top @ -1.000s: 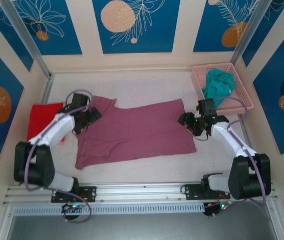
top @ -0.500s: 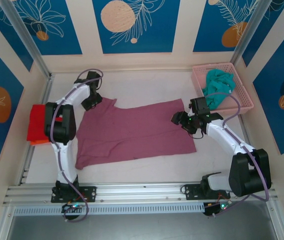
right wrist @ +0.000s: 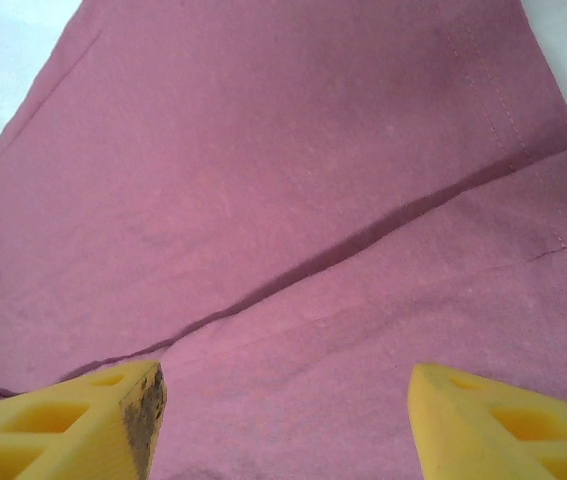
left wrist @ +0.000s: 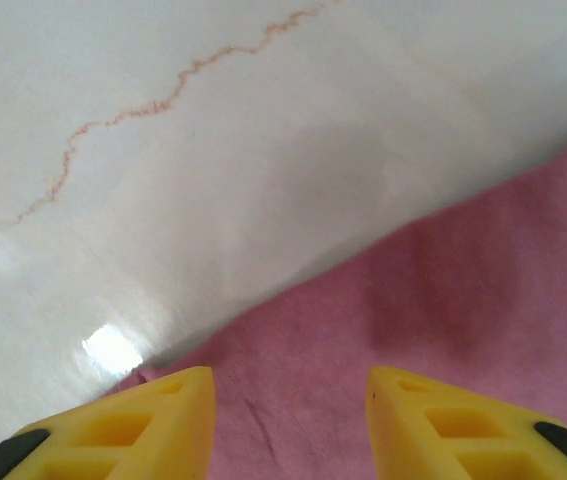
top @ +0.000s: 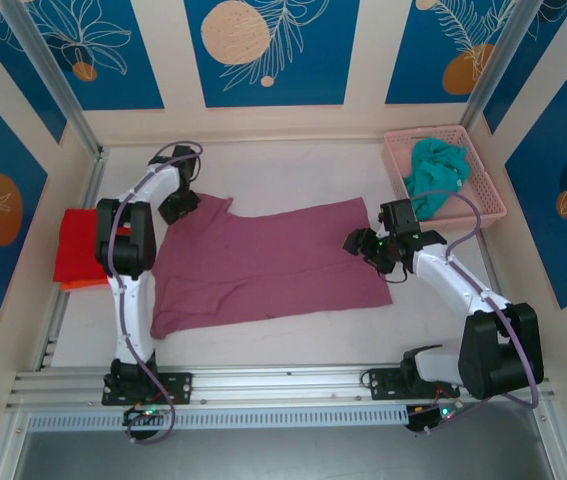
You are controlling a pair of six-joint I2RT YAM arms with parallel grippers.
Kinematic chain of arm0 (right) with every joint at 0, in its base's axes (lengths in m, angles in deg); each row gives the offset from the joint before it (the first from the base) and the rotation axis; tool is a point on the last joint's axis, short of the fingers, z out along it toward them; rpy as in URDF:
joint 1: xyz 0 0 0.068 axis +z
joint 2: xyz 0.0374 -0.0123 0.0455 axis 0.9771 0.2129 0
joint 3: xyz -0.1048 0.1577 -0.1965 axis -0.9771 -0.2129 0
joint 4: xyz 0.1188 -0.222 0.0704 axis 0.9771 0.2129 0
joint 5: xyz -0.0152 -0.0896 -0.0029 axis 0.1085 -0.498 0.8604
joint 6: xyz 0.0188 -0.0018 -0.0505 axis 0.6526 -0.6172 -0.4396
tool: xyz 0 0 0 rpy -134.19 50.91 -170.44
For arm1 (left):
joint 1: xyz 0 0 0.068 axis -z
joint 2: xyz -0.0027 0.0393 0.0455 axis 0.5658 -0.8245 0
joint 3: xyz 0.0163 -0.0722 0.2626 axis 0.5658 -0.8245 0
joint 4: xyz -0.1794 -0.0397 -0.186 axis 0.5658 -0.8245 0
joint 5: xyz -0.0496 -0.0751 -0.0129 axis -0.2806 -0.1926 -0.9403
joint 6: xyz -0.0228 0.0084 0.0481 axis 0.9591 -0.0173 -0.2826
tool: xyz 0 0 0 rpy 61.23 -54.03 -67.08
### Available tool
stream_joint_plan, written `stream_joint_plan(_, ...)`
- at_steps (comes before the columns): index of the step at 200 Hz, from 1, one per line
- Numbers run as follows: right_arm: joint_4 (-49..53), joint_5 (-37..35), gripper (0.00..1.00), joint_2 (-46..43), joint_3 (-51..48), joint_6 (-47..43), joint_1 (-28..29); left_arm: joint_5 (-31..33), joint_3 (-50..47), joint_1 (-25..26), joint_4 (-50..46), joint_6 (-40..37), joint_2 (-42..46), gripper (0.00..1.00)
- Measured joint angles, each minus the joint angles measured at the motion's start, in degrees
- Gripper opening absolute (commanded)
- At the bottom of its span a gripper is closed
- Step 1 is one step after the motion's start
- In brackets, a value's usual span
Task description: Fold and stack the t-shirts
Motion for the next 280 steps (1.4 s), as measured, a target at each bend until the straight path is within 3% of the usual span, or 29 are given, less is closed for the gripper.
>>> stream_joint_plan(76, 0.0, 0.0, 0.66, -1.7, -1.3, 0.5, 0.0, -1.2, 7.0, -0.7, -0.8, -0.1, -5.7, 0.37)
stream_joint_plan(138, 0.0, -0.2, 0.66, -0.7, -0.4, 0.6, -0.6, -2.6, 7.0, -1.0, -0.2, -0.8, -5.7, 0.0)
stream_joint_plan(158, -0.1, -0.5, 0.66, 2.0, 2.0, 0.6, -1.3, -2.8, 6.5, -1.1, 0.2, -1.0, -5.4, 0.0)
stream_joint_plan(192, -0.3, -2.6, 0.58, 9.6, 9.4, 1.3, -3.8, -3.6, 4.1, -1.3, 2.5, -1.6, -4.0, 0.0)
stream_joint_plan(280, 6.3, -14.0, 0.41, 42.9, 41.8, 2.0, -5.1, -5.3, 0.1, -1.7, 6.1, -2.1, -1.8, 0.0)
